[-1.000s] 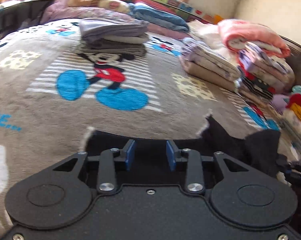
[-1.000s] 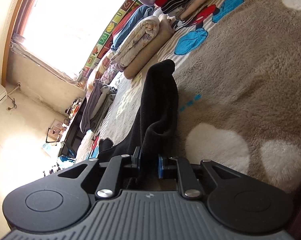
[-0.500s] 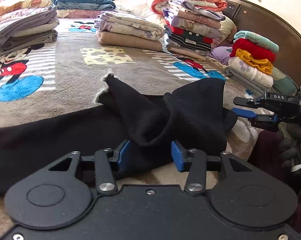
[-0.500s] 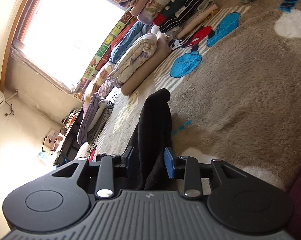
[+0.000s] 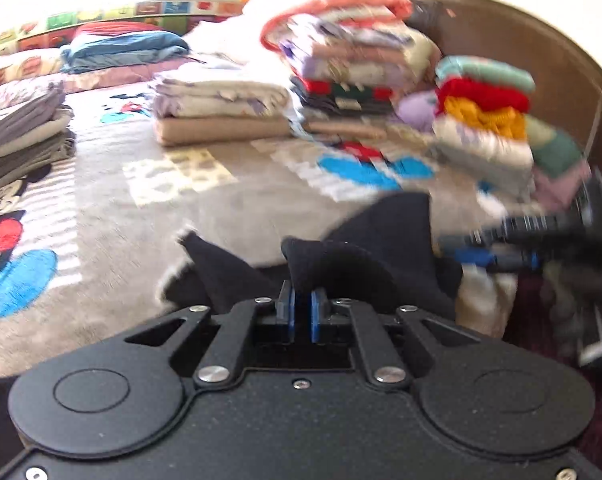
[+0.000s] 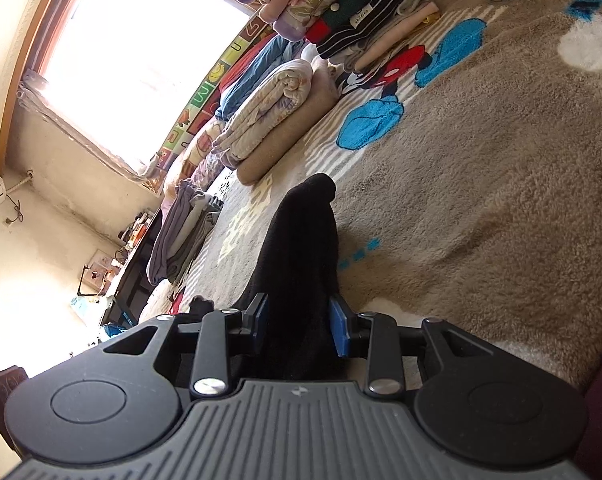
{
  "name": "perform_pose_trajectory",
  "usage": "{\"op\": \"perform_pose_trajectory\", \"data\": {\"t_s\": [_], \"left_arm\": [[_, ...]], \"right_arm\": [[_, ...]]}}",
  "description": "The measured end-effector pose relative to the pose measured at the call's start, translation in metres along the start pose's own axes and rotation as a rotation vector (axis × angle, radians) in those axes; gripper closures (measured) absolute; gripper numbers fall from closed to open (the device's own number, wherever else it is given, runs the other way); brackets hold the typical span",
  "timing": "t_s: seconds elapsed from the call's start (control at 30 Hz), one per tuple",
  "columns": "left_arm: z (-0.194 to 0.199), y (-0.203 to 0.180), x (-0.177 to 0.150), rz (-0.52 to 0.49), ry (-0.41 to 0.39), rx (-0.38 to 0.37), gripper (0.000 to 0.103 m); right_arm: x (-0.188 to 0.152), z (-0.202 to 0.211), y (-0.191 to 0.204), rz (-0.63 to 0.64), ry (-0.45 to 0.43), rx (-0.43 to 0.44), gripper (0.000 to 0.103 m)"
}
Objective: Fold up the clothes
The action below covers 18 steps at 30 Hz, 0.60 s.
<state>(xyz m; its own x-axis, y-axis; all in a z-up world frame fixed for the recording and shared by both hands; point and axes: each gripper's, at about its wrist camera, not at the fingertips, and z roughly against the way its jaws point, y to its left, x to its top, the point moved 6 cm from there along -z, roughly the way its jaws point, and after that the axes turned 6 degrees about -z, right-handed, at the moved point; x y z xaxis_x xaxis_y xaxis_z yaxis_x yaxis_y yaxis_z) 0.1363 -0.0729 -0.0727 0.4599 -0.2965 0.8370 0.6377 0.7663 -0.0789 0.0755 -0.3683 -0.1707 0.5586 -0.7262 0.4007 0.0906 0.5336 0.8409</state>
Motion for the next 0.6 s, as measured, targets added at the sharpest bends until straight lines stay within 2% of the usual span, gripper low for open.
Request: {"op": "perform_pose_trajectory", "data": {"t_s": [0.13, 0.27, 0.47, 0.6], "left_arm": [[-0.003, 0.027, 0.031, 0.103, -0.043, -0.004, 0.098], [-0.023, 0.058, 0.047, 0.245, -0.015, -0.019, 0.098], [-0.056, 0.099, 0.043, 0.486, 0.048, -0.023, 0.098], [-0.069, 0.114, 0.035, 0.55, 0.073, 0.001, 0.098]], "right_arm": [[0.004, -0.003, 0.001, 0.001, -0.007, 0.002, 0.067], [0.009, -0.007, 0.0, 0.003, -0.015, -0.003, 0.067], [0.019, -0.012, -0.01, -0.071, -0.023, 0.016, 0.063], [0.028, -0.017, -0.015, -0.102, -0.029, 0.04, 0.06]]}}
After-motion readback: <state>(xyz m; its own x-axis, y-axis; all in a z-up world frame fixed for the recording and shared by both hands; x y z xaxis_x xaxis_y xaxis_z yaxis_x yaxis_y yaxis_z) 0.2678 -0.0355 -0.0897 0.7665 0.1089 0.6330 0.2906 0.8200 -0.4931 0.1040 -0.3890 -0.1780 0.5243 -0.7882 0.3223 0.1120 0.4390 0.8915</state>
